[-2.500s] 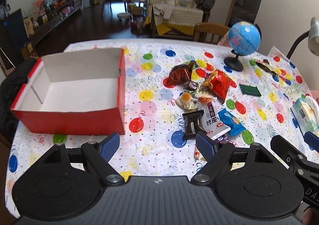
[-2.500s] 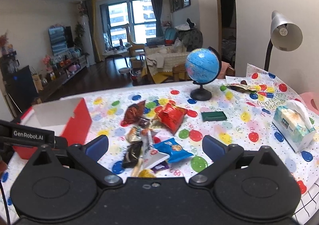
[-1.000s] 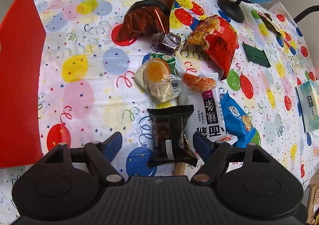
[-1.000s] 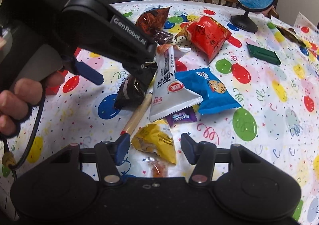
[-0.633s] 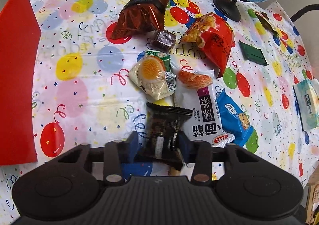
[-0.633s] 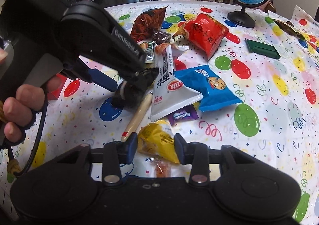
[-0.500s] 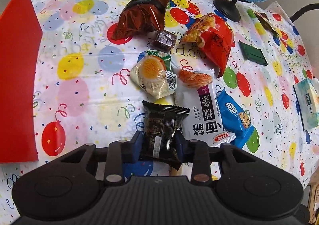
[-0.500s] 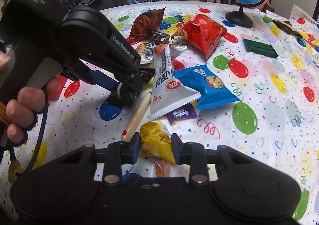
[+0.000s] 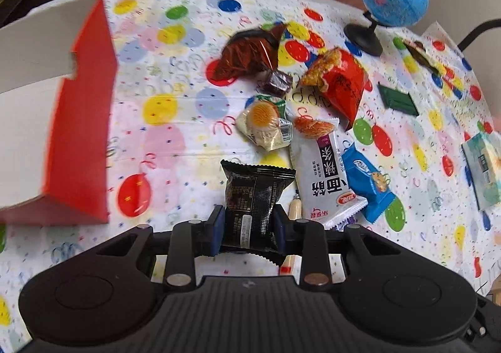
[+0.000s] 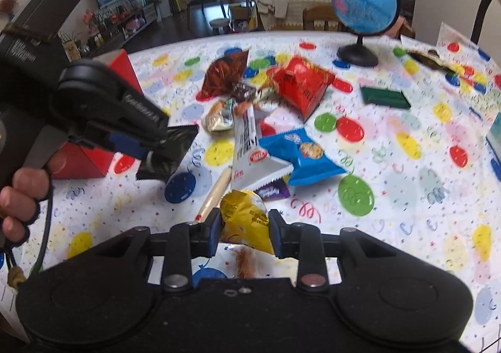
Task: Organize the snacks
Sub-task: 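Grasp the black chocolate bar with the left tool while the right tool grasps the yellow candy, then carry both snacks into the red box and open both tools to release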
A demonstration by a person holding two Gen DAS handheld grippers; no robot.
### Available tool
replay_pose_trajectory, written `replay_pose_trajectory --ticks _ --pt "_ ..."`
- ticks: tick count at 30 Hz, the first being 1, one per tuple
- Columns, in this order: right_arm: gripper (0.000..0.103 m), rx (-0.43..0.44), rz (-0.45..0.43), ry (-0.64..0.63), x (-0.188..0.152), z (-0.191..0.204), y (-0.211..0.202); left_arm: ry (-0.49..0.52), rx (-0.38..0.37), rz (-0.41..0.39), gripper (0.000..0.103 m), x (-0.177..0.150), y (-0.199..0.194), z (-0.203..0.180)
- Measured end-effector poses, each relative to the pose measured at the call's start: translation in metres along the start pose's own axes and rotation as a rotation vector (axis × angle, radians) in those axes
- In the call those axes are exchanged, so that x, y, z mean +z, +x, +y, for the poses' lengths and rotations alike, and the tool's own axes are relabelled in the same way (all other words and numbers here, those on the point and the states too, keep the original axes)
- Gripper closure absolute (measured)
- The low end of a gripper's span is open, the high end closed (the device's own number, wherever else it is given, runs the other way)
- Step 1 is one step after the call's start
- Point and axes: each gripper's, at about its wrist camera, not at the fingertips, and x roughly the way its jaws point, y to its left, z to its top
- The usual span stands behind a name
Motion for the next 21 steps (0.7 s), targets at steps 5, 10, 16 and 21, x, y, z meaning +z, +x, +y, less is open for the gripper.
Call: replay_pose_trajectory --ticks 5,10,16,21 --pt "0.073 0.022 -0.064 -0.010 0.006 0.001 -0.021 -0.033 0.013 -0.056 0.072 -0.010 -0.034 0.005" --pt "0.073 0.070 -0.106 -0.031 0.015 0.007 -0.040 -0.067 0.032 -0.108 0.072 -0.023 -0.066 0.009" --pt "0.073 0.123 -0.146 -0.081 0.024 0.024 -0.060 -0.105 0.063 -0.153 0.072 -0.038 -0.099 0.016" --pt "0.073 0.164 -0.181 -0.118 0.033 0.039 -0.071 -0.128 0.081 -0.191 0.072 -0.048 -0.123 0.024"
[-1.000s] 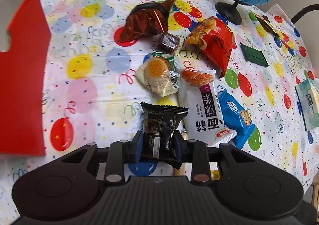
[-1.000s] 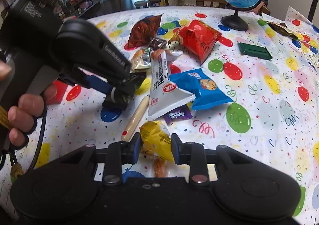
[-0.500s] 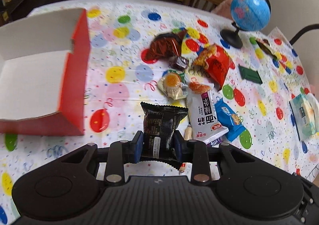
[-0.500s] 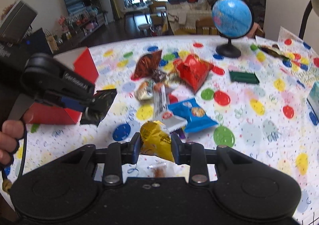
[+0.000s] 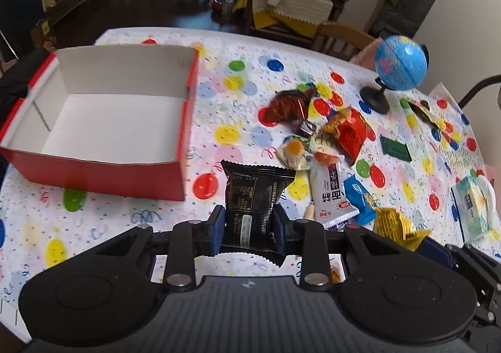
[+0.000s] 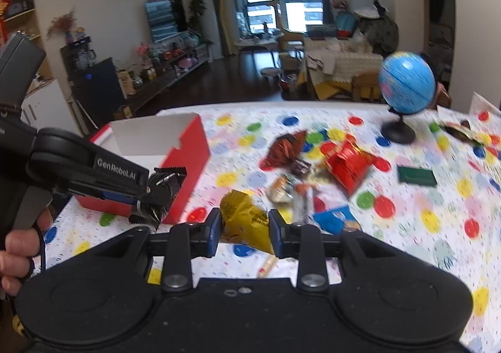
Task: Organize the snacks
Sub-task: 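Carry both snacks into the red box and open both tools to release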
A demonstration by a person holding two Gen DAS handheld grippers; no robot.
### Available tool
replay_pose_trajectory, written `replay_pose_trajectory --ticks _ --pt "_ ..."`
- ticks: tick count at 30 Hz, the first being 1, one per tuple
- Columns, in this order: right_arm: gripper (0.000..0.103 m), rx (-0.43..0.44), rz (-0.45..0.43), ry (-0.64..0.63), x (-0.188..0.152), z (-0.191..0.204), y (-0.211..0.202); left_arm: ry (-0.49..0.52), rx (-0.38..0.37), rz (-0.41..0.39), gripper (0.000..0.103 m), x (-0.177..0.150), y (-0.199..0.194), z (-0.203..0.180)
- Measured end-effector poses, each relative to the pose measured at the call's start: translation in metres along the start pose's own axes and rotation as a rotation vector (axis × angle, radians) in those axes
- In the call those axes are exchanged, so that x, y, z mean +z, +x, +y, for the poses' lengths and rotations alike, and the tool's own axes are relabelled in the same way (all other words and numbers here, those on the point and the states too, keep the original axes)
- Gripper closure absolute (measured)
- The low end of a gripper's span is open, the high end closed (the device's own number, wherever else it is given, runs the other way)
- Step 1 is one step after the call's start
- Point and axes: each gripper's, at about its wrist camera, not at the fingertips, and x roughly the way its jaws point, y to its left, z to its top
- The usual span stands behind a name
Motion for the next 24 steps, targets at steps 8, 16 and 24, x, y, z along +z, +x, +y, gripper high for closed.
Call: replay_pose_trajectory --ticks 8,16,24 --pt "0.073 0.043 -0.020 -0.030 0.021 0.026 0.006 -0.034 0.025 -0.045 0.072 0.006 -0.024 0.025" --pt "0.073 0.077 -0.028 -0.057 0.043 0.065 0.031 -0.057 0.044 -0.074 0.072 0.024 -0.035 0.071" --pt "0.073 0.079 -0.016 -0.078 0.066 0.112 0.071 -0.075 0.055 -0.065 0.072 0.053 -0.028 0.132"
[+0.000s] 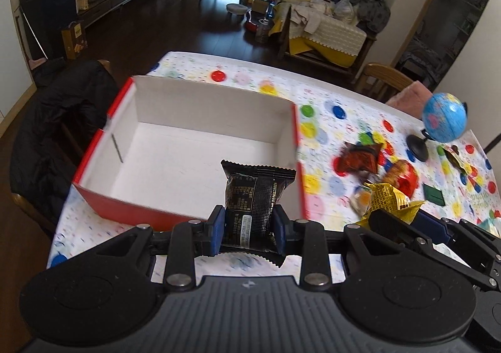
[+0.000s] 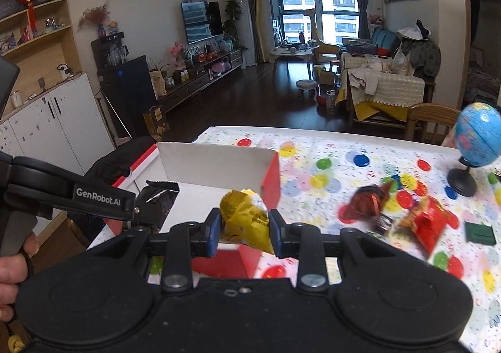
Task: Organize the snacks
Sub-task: 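Carry both snacks into the red box and open both tools to release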
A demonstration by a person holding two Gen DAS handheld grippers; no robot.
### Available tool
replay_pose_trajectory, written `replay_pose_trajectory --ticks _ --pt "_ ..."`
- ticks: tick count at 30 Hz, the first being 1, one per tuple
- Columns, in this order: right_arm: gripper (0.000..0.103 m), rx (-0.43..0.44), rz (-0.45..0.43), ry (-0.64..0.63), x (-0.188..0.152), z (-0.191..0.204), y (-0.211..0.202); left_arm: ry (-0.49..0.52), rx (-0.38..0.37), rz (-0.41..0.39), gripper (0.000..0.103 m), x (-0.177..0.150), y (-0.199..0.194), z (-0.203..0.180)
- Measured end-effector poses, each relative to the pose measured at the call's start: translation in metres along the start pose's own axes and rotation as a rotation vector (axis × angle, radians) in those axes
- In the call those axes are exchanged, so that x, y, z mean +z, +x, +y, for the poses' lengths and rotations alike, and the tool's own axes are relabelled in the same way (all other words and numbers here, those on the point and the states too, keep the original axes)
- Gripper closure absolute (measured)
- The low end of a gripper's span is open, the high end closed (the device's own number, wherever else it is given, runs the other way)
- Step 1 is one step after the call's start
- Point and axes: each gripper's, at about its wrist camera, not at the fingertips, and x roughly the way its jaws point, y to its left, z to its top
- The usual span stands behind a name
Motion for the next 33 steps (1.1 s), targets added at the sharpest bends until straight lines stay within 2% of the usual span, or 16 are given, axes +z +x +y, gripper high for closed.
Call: replay_pose_trajectory --ticks 9,16,24,33 --pt "0.073 -0.020 0.051 0.004 0.019 0.035 0.059 -0.002 0.010 0.033 0.072 0.036 0.031 0.056" --pt "0.072 -0.045 0.103 0.019 0.019 0.050 0.100 0.023 0.029 0.079 0.072 0.053 0.065 0.083" --pt "0.072 -0.074 0.172 0.027 0.010 0.059 0.142 0.060 0.047 0.140 0.072 0.058 0.106 0.100" --pt "0.072 -0.089 0.242 0.014 -0.001 0.070 0.169 0.105 0.072 0.196 0.071 0.055 0.140 0.106"
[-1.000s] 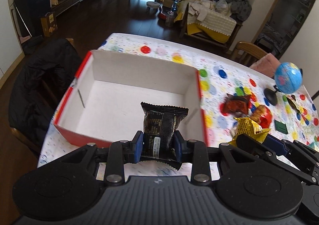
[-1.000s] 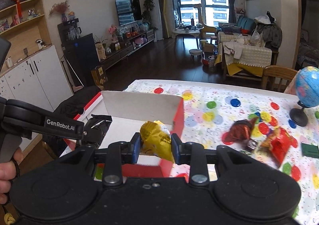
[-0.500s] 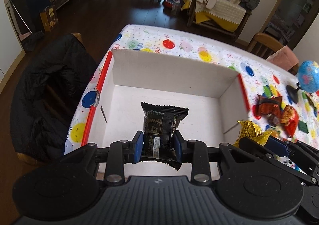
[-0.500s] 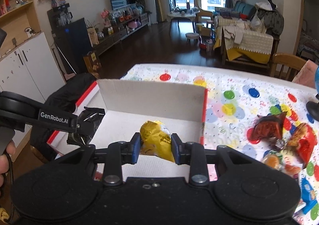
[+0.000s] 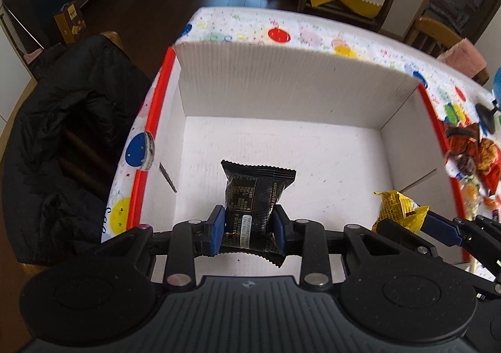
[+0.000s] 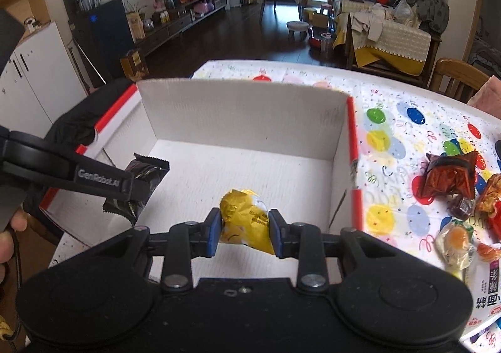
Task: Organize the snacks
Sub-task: 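Carry both snacks into the red box and open both tools to release, then lift both tools out of the box back toward the snack pile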
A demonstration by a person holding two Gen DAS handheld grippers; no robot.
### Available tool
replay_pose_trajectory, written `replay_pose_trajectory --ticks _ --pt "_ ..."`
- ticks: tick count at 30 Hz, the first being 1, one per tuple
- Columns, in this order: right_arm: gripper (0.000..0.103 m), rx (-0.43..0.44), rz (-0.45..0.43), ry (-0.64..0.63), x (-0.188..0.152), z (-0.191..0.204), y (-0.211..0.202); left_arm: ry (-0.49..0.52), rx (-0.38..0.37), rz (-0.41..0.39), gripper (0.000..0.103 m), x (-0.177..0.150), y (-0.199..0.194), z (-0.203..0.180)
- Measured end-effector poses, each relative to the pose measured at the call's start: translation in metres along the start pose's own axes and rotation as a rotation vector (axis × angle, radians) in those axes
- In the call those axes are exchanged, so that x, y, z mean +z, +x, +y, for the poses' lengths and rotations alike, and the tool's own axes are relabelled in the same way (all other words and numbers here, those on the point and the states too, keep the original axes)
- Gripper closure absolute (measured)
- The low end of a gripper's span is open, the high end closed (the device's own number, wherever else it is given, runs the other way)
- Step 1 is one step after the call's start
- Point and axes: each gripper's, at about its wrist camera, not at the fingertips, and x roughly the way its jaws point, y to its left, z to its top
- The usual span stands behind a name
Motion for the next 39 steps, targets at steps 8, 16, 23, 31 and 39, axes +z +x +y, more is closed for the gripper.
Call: replay_pose_trajectory --ticks 8,16,23,31,39 --pt "0.069 -0.025 0.052 0.008 -0.006 0.003 0.016 0.035 0.010 0.035 0.071 -0.005 0.017 -0.004" --pt "0.065 -0.034 0.063 0.041 -0.009 -0.003 0.015 0.055 0.004 0.032 0.066 -0.008 0.014 -0.009" --pt "0.053 -0.028 0.035 0.052 -0.011 -0.003 0.000 0.061 -0.010 0.001 0.059 -0.012 -0.002 -0.011" --pt "0.032 -0.020 -0.019 0.092 -0.012 -0.007 -0.028 0.060 -0.035 -0.050 0.048 -0.020 -0.031 -0.011" --pt "0.017 -0.034 -0.084 0.143 -0.018 -0.014 -0.063 0.085 -0.038 -0.123 0.043 -0.029 -0.061 -0.019"
